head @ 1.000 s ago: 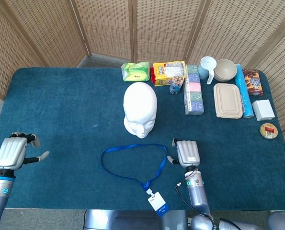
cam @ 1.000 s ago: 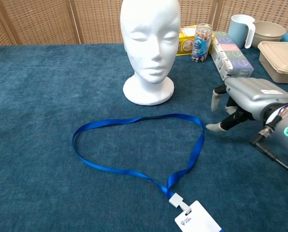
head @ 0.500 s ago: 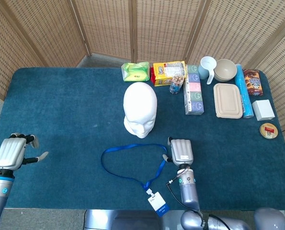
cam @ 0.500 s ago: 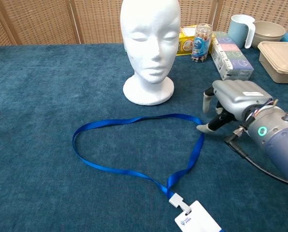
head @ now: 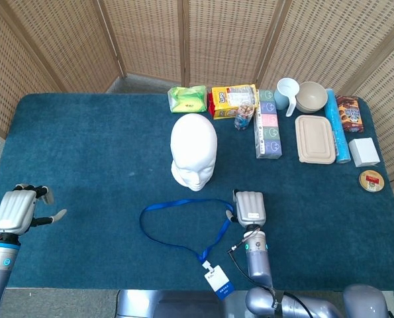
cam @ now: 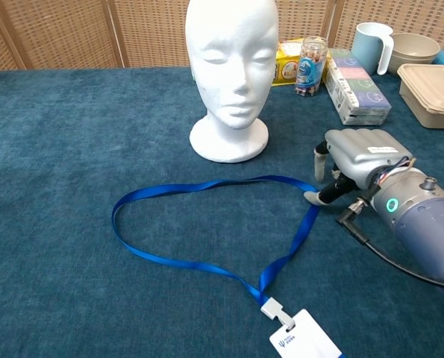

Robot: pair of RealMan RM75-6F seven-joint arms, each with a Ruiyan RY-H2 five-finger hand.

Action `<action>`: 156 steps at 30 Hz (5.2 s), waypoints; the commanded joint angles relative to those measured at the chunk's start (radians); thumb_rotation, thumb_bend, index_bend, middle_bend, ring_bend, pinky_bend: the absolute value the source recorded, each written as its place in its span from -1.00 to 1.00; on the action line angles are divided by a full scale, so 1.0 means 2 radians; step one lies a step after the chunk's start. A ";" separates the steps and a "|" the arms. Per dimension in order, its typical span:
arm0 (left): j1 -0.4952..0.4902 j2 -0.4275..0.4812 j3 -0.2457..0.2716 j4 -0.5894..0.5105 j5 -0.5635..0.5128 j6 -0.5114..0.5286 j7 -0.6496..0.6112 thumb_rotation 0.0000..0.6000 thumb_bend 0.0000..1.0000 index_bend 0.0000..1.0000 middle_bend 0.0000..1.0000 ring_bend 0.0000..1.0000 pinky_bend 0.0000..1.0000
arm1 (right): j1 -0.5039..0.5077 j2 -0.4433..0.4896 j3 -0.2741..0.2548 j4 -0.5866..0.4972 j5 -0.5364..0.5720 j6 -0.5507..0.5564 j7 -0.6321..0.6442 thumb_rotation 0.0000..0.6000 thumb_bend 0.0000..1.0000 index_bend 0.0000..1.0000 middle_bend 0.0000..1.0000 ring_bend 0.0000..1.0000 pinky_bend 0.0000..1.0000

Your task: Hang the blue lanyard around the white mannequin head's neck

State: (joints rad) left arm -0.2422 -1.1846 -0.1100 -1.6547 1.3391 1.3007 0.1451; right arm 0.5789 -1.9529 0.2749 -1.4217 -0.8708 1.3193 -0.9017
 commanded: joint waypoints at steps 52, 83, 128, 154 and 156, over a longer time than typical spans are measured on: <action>0.000 -0.009 0.007 0.017 0.009 0.010 -0.022 0.39 -0.64 0.16 0.15 -0.03 -0.35 | 0.028 0.009 -0.011 0.006 0.038 -0.019 -0.040 0.48 -0.03 0.06 0.83 1.00 1.00; -0.091 -0.041 -0.007 -0.014 0.013 -0.089 0.082 0.39 -0.64 0.16 1.00 1.00 0.87 | 0.031 0.016 -0.021 -0.031 0.016 -0.011 -0.020 0.68 0.03 0.16 0.87 1.00 1.00; -0.206 -0.241 -0.012 0.041 -0.223 -0.128 0.264 0.38 -0.37 0.16 1.00 1.00 1.00 | 0.017 0.039 -0.042 -0.053 0.014 -0.024 0.017 0.70 0.04 0.18 0.87 1.00 1.00; -0.212 -0.244 -0.007 0.038 -0.243 -0.104 0.266 0.39 -0.38 0.16 1.00 1.00 1.00 | 0.018 0.039 -0.043 -0.049 0.021 -0.034 0.029 0.72 0.04 0.18 0.88 1.00 1.00; -0.212 -0.244 -0.007 0.037 -0.243 -0.102 0.266 0.38 -0.37 0.16 1.00 1.00 1.00 | 0.018 0.039 -0.043 -0.049 0.022 -0.034 0.029 0.73 0.04 0.18 0.88 1.00 1.00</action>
State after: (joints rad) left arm -0.6666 -1.6722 -0.1234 -1.5811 0.8529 1.0966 0.6774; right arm 0.6153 -1.8748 0.1893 -1.5207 -0.8275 1.2513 -0.8432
